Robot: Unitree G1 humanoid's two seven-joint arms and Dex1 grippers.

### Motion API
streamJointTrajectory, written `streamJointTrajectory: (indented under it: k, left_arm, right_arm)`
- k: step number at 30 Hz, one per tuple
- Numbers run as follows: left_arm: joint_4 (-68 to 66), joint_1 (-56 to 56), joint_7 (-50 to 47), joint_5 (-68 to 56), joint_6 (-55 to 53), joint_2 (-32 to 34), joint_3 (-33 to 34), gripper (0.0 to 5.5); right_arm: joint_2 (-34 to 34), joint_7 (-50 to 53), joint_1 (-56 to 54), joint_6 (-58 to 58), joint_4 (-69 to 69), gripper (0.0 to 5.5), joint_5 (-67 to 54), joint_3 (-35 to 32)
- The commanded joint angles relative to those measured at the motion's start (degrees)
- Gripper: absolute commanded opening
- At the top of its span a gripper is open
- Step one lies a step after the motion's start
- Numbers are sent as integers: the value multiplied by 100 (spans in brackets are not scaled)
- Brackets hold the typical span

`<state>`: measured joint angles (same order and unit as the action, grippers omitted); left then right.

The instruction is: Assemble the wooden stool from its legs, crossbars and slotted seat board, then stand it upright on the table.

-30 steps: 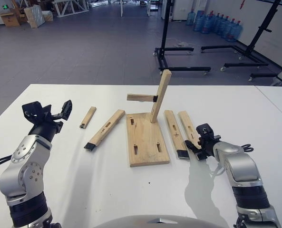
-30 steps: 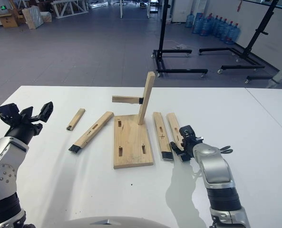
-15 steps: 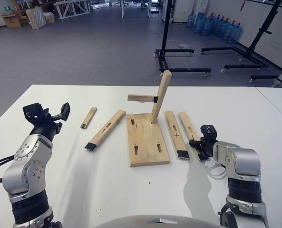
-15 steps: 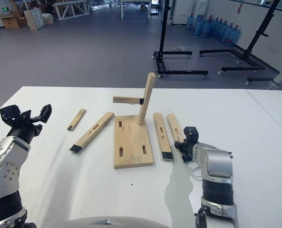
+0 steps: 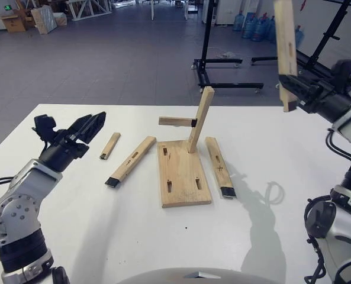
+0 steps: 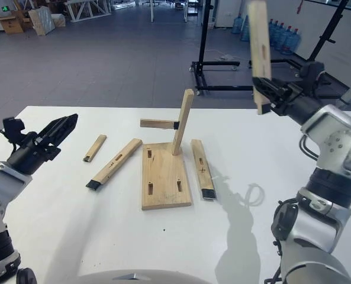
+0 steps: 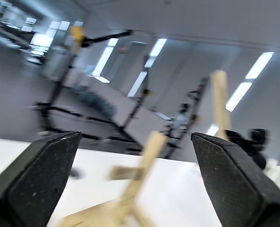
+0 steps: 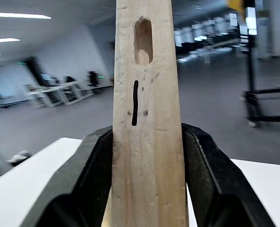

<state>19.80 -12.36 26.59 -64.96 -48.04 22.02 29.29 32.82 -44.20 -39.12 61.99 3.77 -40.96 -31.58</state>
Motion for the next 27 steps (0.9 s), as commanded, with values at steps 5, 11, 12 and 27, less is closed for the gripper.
streamJointTrajectory:
  k: [5, 11, 12, 27]
  left_arm:
    - [-50, -942, 92, -666, -270, -527, -1452, 427]
    - [-160, -1096, -334, -1461, -360, -628, -1502, 427]
    - [-213, -1131, -452, -1773, -376, -627, -1453, 427]
    - [-801, -1221, -1399, -3272, -511, -318, -1773, 327]
  right_arm:
    - [-1136, -495, 1050, 732, 1303, 202, -1703, 1696]
    - [-1217, -353, 1267, 636, 1315, 202, -1881, 2178]
    - [-1226, -329, 1295, 615, 1314, 202, -1887, 2224]
    - [-1212, -122, 1435, 489, 1309, 202, -2176, 2433]
